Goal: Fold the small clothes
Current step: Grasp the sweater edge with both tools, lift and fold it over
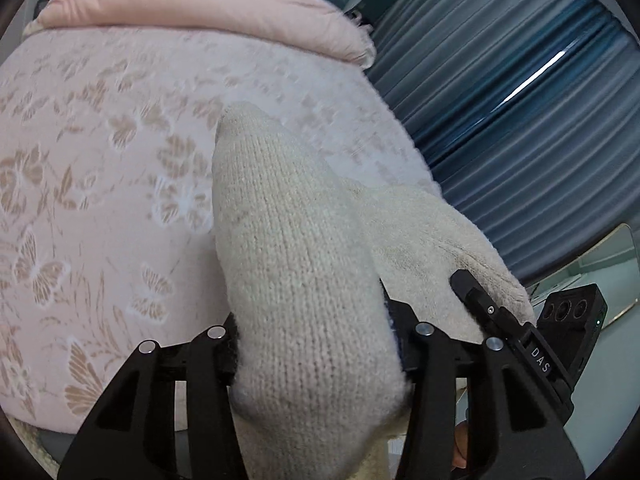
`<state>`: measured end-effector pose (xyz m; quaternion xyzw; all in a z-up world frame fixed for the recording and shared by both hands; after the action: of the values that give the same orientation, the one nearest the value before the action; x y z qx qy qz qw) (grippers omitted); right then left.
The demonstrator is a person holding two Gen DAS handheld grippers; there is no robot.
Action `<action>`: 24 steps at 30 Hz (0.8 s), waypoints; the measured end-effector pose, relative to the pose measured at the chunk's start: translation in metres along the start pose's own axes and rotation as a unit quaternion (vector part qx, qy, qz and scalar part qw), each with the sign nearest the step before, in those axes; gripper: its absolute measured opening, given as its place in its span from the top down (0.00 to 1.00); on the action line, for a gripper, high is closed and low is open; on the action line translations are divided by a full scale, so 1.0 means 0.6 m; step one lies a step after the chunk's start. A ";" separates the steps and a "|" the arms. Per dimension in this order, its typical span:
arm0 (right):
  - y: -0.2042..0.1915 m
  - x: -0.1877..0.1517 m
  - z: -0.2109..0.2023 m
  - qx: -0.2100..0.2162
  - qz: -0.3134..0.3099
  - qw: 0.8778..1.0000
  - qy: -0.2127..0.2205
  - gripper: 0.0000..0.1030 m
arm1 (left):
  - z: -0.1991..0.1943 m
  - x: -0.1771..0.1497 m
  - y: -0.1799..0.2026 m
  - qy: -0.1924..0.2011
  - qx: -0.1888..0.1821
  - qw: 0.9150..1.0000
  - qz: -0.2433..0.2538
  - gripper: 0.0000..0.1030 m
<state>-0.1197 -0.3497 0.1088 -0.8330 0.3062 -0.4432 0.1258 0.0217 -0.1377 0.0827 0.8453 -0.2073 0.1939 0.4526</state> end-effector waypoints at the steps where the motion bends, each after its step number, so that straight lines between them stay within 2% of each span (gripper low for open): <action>1: -0.018 0.013 -0.032 0.009 -0.011 1.000 0.026 0.73 | -0.026 0.013 0.031 0.018 -0.009 0.999 0.027 0.55; 4: -0.082 0.048 -0.125 0.035 -0.046 0.992 0.109 0.74 | -0.114 0.043 0.109 0.070 -0.038 0.993 0.088 0.55; 7: -0.146 0.074 -0.204 0.070 -0.079 0.978 0.181 0.73 | -0.205 0.067 0.170 0.123 -0.064 0.981 0.139 0.54; 11: -0.236 0.087 -0.284 0.119 -0.124 0.950 0.260 0.73 | -0.326 0.079 0.226 0.198 -0.078 0.955 0.207 0.53; 15: -0.312 0.094 -0.321 0.161 -0.157 0.925 0.307 0.73 | -0.424 0.080 0.250 0.266 -0.073 0.925 0.260 0.53; 17: -0.354 0.096 -0.315 0.188 -0.170 0.914 0.317 0.73 | -0.461 0.080 0.247 0.291 -0.067 0.914 0.274 0.52; 20: -0.385 0.088 -0.283 0.204 -0.175 0.915 0.300 0.73 | -0.499 0.080 0.224 0.312 -0.051 0.906 0.283 0.51; 22: -0.399 0.072 -0.250 0.206 -0.174 0.924 0.271 0.72 | -0.510 0.075 0.192 0.318 -0.042 0.906 0.276 0.49; 24: -0.404 0.047 -0.195 0.197 -0.177 0.935 0.234 0.72 | -0.507 0.072 0.144 0.315 -0.029 0.912 0.262 0.48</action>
<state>-0.1067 -0.1707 0.3116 -0.7046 0.0816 -0.6924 0.1317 -0.0302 0.0683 0.3212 0.6421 -0.2739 0.5558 0.4515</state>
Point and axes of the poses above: each gripper's, at about its wrist camera, not at the fingertips, and z roughly the way its jaws point, y to its right, x to its top, the point moved 1 cm from there along z, roughly the way its jaws point, and after that the axes turned 13 degrees about -x, right-handed, at the moved point
